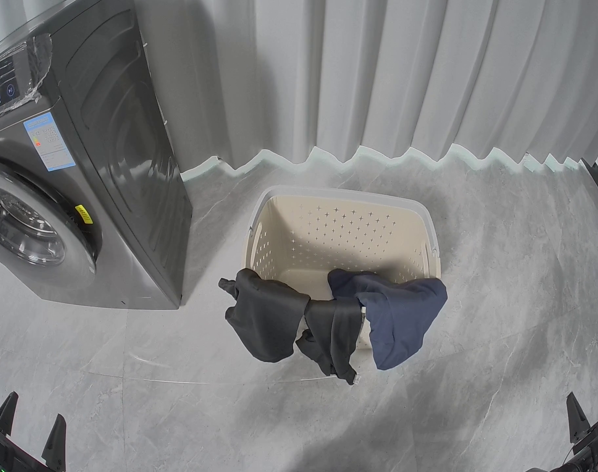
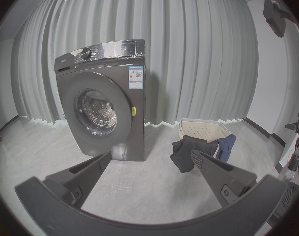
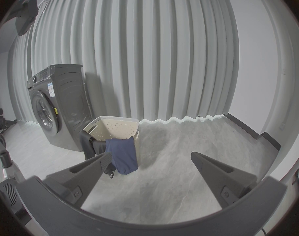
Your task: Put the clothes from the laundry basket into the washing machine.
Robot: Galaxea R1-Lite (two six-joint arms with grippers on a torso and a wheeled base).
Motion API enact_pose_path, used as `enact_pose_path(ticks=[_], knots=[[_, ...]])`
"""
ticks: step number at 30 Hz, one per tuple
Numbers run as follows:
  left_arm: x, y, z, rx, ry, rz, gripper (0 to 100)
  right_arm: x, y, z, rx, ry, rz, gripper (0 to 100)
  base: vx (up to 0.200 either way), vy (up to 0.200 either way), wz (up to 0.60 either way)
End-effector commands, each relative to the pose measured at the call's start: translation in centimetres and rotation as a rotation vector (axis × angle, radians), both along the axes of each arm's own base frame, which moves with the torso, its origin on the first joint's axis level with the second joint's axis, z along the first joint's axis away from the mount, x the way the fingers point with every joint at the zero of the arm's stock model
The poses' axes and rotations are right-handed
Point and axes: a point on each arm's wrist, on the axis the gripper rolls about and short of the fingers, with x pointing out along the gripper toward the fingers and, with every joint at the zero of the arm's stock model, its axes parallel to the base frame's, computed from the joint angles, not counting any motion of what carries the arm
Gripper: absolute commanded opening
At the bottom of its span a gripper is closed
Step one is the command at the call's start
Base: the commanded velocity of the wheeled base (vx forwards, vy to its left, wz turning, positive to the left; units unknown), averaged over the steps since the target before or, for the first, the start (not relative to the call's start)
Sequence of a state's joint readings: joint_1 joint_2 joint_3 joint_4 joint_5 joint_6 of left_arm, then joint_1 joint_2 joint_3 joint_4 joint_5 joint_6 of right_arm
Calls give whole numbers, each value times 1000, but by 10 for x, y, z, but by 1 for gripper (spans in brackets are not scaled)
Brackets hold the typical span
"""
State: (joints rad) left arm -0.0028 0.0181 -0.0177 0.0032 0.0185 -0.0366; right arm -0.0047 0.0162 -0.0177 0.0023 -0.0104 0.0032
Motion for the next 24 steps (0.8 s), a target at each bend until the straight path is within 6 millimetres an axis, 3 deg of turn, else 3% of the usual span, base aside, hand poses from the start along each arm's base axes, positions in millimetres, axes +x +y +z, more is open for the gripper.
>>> enact_pose_path(ticks=[1,8,17,24], knots=[[0,0,-5,0,1,1,100,1,0,-5,0,16,1,100,0,0,0],[0,0,-5,0,1,1,100,1,0,-5,0,16,1,100,0,0,0],[0,0,-5,0,1,1,100,1,0,-5,0,16,1,100,0,-200,0],[0,0,-5,0,1,3,100,1,0,-5,0,16,1,100,0,0,0]])
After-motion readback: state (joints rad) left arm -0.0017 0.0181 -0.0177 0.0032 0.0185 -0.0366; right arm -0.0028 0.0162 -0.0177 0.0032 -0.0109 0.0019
